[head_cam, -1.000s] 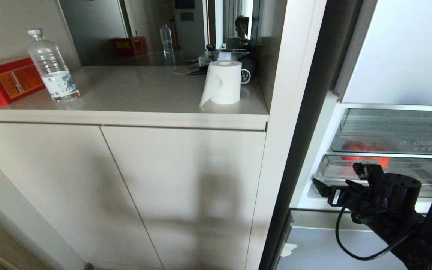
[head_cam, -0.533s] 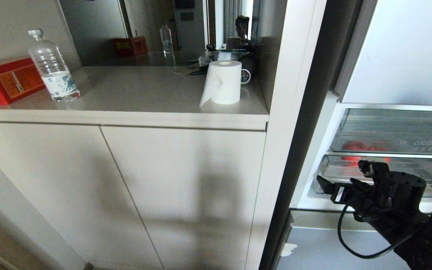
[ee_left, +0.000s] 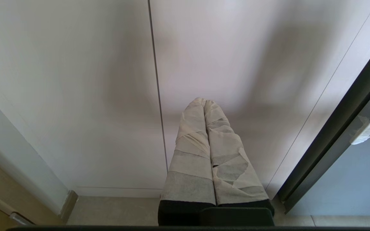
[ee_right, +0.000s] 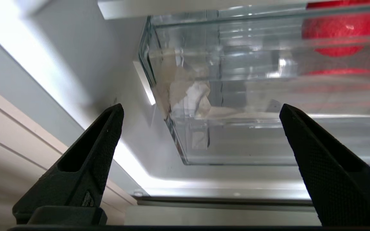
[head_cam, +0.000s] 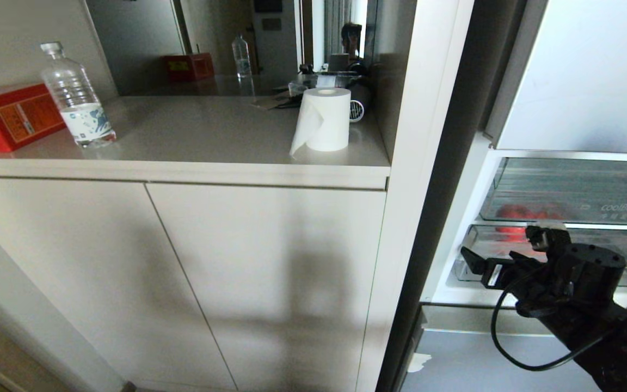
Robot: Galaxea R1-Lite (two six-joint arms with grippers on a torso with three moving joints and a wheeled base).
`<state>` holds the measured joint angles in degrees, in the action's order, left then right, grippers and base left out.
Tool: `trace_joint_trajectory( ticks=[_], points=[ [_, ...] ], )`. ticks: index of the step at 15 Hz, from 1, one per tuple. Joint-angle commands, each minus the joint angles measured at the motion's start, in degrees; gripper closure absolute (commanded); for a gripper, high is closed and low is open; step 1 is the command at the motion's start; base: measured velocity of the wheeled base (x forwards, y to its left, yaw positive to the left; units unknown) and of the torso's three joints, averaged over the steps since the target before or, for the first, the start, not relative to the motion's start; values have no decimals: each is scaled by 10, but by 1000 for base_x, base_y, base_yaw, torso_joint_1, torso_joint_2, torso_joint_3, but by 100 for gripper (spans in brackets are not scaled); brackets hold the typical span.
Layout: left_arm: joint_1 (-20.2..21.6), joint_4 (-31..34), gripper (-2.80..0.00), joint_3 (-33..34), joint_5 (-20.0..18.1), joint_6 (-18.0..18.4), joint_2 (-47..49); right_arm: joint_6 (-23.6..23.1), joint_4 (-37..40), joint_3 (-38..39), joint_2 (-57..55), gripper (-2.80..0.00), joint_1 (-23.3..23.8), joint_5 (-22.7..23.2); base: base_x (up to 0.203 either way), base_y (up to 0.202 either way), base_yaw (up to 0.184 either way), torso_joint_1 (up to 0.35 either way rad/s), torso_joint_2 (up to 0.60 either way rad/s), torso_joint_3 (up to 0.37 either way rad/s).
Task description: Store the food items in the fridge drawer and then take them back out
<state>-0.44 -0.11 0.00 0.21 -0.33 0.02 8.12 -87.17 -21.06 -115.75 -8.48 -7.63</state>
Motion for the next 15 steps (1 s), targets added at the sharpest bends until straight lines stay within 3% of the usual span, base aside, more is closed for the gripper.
trace_joint_trajectory(
  ticks=[1, 7, 8, 15],
  points=[
    [0, 0, 0, 0, 0, 0, 0, 1, -5, -5, -6, -280, 0, 0, 0, 0, 0, 0, 0, 0],
    [0, 0, 0, 0, 0, 0, 0, 2, -5, -17, -15, -280, 0, 0, 0, 0, 0, 0, 0, 0],
    [0, 0, 0, 0, 0, 0, 0, 2, -5, -18, -15, 0, -1, 0, 0, 0, 0, 0, 0, 0],
    [0, 0, 0, 0, 1, 0, 0, 2, -5, -26, -29, 0, -48, -2, 0, 0, 0, 0, 0, 0]
  ],
)
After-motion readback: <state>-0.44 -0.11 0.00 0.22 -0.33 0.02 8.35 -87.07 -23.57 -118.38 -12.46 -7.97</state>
